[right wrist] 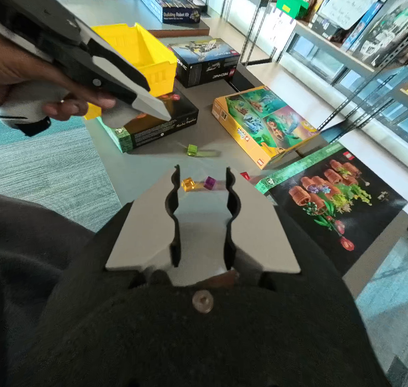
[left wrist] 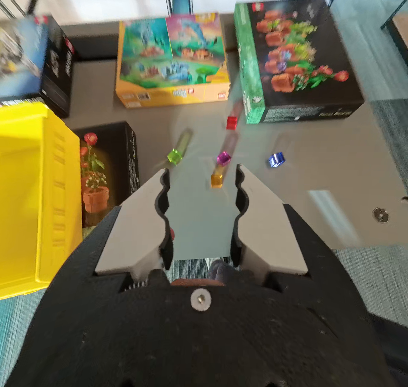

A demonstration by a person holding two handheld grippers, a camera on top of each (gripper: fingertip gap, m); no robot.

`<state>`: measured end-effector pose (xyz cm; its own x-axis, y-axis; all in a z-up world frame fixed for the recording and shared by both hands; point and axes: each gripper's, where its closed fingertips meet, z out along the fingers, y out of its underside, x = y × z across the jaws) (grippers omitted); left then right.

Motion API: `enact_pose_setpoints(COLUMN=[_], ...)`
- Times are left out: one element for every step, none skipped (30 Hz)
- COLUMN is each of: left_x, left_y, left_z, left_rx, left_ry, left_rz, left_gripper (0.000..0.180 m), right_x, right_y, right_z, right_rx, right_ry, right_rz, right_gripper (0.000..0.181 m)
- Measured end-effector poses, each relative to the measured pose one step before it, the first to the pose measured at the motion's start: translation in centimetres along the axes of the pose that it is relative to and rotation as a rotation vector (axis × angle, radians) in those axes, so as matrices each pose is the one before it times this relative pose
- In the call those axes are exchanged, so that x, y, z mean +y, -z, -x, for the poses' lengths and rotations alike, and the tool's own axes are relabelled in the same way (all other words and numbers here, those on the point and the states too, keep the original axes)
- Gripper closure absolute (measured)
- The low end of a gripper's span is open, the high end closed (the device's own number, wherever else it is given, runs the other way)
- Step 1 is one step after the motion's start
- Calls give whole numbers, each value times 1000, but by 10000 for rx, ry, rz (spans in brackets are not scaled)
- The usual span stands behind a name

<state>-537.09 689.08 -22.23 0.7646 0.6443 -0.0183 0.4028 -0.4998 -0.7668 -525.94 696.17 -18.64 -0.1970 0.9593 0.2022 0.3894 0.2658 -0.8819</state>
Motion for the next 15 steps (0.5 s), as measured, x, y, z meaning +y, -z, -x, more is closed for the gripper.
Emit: enact_pose_setpoints(left_x=[1019,1051,1057,1002,786,618,534,404,141,-11,-102,-78,-13,-9,-82], left_y=[-1258,-1402,-1512,-1569,-1536,-1487,-1400,-1250,-1104,-988,-942,-968,-984,-985,-950], left_z=[779,764,592,428,323,276,358,391,386,474,665,854,855,814,632], left_rx=[66,63,139,211,272,282,209,159,142,85,-2,-69,-40,-19,58], left_ry=[-9,-48,-57,-2,47,-40,-178,-275,-295,-253,-204,-89,53,211,296], left_rz=[375,405,426,429,364,300,291,256,122,48,31,68,127,161,122], left_gripper=[117,115,113,111,110,109,109,109,110,111,113,115,115,116,115], right_x=[539,686,740,668,585,569,609,631,663,643,520,285,118,30,-44], right_y=[-1145,-1115,-1040,-971,-920,-920,-973,-1054,-1138,-1219,-1242,-1239,-1257,-1325,-1374], right_z=[-275,-232,-183,-205,-259,-261,-205,-212,-346,-559,-787,-857,-665,-460,-276], right_rx=[-5,-25,-49,-14,43,66,32,28,88,168,274,292,175,76,10], right_ry=[-277,-341,-400,-447,-492,-538,-561,-546,-498,-438,-362,-277,-232,-187,-65], right_rz=[315,419,500,461,361,302,288,295,302,298,256,177,161,202,218], right_gripper=[135,131,125,118,114,113,113,113,116,122,130,135,137,137,136])
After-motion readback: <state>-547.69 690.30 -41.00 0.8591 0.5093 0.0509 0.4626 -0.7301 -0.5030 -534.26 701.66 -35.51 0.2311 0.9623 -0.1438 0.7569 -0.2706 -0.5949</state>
